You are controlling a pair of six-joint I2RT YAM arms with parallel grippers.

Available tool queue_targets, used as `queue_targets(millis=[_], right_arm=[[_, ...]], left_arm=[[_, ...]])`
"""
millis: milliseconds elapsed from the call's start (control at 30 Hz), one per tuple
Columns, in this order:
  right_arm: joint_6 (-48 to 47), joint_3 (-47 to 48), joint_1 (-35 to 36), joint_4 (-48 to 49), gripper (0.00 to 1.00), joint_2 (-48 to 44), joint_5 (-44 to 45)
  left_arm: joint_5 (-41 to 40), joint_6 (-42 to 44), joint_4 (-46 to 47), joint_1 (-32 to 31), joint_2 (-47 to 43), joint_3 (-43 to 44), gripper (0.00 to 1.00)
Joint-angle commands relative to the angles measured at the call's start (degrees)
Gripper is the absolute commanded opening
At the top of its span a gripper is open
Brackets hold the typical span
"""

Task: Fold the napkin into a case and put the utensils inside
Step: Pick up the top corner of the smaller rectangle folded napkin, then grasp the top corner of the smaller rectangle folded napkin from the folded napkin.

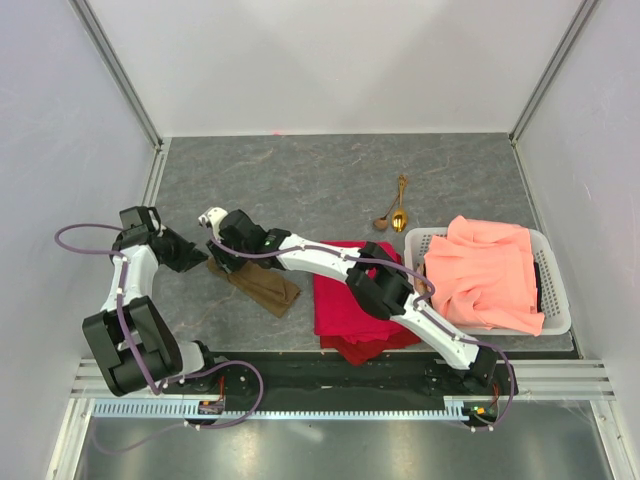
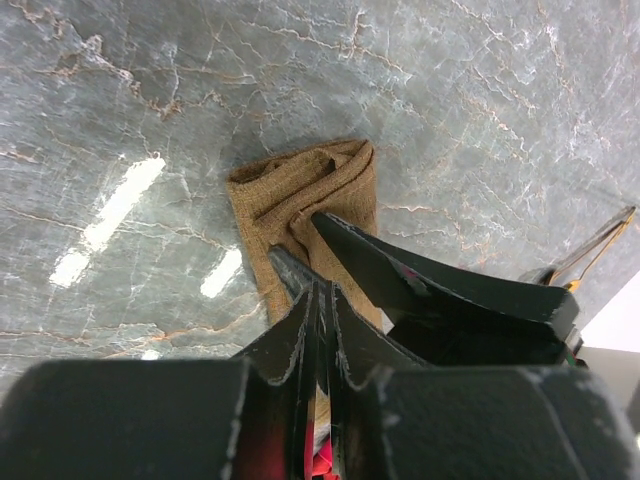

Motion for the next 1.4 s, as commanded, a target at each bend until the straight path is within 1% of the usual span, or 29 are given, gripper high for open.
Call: queue_targets(millis=[0,33,67,133,167,233,267,333,467,533,600,633,700,867,1033,1167,1200,1267,1367], right_arm=[[-1.7,3.4,0.3,-1.2,0.37,1.4,2.8],[-1.7,3.5,0.3,-1.2,0.36,1.5,2.9],[-1.6,3.8,0.3,-1.2,0.3,1.6,2.9],[-1.1,3.8,0.2,-1.1,0.25,1.2,2.8],[-0.3,3.7,0.2,-0.9,0.18,0.8,2.7],[0.5,3.6,0.0,-0.8,0.12,0.2,2.2],[1.1,3.0,-0.2,-0.3,0.05,-0.7,1.6],[3.0,1.6,-1.2,0.5,0.0,-2.7,-0.9],[6.5,-4.3,-4.4,3.9,0.0,-6.4,-6.3],[7.7,-5.7,-5.6,4.3,0.0,-7.5,-10.4],[8.9,-6.5,-7.2,4.5,0.0,-8.1,-12.4],[9.6,-7.5,-7.8,5.0,0.0,-8.5,-14.9],[11.0,-8.5,-9.3,5.7,0.0,-9.0,-16.7],[16.6,-10.9,-11.8,8.4,0.0,-9.0,-23.0],[18.0,-13.5,-12.7,9.6,0.0,-10.0,-23.6],[18.4,-14.3,-12.7,9.6,0.0,-10.5,-23.8],[18.4,-14.5,-12.7,9.6,0.0,-10.6,-23.7],[18.4,-15.0,-12.7,9.6,0.0,-11.1,-23.4],[18.4,-15.4,-12.8,9.7,0.0,-11.1,-23.4]], left_arm=[[-1.0,-1.1,-0.6,0.5,-1.8,2.3,0.12],[-1.1,-0.9,-0.7,0.6,-1.9,2.2,0.12],[-1.1,-0.8,-0.7,0.6,-1.9,2.3,0.11],[-0.6,-0.2,-0.8,0.6,-2.0,2.4,0.11],[-0.5,-0.1,-0.7,0.6,-2.1,2.4,0.11],[0.2,0.7,-0.5,0.6,-2.2,2.5,0.11],[0.6,1.1,-0.4,0.6,-2.0,2.5,0.1],[1.4,1.9,-0.2,0.6,-1.9,2.3,0.1],[1.9,3.0,0.2,0.1,-1.4,1.7,0.12],[1.5,3.0,0.8,-0.6,-1.2,0.6,0.15],[0.3,3.0,1.3,-1.6,-0.9,0.1,0.17],[-0.3,3.0,1.4,-2.9,-0.5,0.2,0.18],[-1.9,2.7,1.8,-4.6,-0.1,0.2,0.2],[-5.8,1.3,2.9,-13.6,2.3,1.8,0.22],[-11.7,-0.7,3.9,-20.6,4.6,3.2,0.22],[-18.0,-1.6,4.0,-22.2,6.1,4.1,0.23],[-19.3,-1.7,4.0,-24.7,6.3,4.2,0.24],[-22.8,-1.7,4.0,-25.5,6.3,4.2,0.26],[-25.6,-1.0,4.1,-26.8,6.8,4.7,0.29]])
